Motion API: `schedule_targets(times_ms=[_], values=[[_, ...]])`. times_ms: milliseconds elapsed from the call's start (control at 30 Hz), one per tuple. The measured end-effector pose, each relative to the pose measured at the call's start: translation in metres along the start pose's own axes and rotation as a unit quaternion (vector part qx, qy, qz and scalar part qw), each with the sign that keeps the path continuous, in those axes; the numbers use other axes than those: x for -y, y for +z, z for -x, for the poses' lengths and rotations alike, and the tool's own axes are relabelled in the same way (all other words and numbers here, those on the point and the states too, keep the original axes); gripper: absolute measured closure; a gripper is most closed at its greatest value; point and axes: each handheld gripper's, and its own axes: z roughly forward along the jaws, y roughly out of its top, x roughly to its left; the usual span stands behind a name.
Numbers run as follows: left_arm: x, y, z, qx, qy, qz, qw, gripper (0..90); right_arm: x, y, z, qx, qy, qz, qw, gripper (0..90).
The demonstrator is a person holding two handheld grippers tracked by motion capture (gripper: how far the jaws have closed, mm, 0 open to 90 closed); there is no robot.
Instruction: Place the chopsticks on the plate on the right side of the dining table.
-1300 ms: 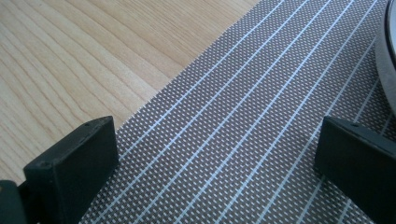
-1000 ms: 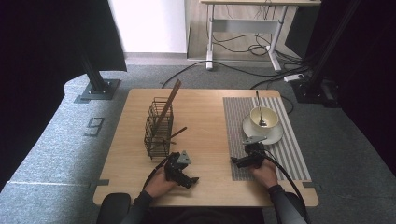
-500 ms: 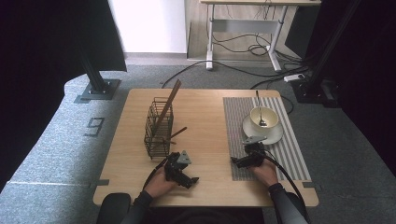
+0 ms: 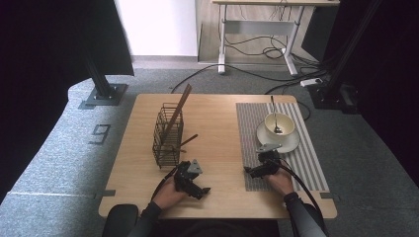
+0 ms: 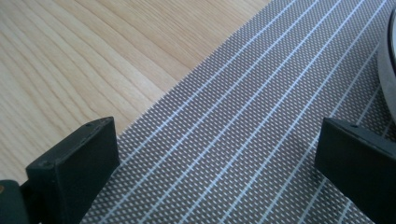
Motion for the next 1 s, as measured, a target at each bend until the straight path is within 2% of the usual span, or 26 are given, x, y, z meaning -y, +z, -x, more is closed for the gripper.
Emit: schedule_targets(times_ms=[167,333,633,833,1000], values=[[0.0,0.0,0.0,0.0,0.0,0.0,1.0,0.0,-0.005,-0.005,-0.002,-0.015,0.003,0.01,0.9998,0.0],[0.0,0.0,0.0,0.0,0.0,0.0,1.0,0.0,-0.008,-0.008,-0.003,-0.019,0.005,0.01,0.9998,0.0],[0.0,0.0,0.0,0.0,0.0,0.0,1.0,0.0,-0.022,-0.015,-0.01,-0.031,0.005,0.026,0.9991,0.0],[0.0,0.0,0.0,0.0,0.0,0.0,1.0,0.0,-0.027,-0.014,-0.014,-0.042,0.005,0.02,0.9989,0.0],[0.0,0.0,0.0,0.0,0.0,0.0,1.0,0.0,-0.035,-0.017,-0.018,-0.053,0.003,0.026,0.9982,0.0]])
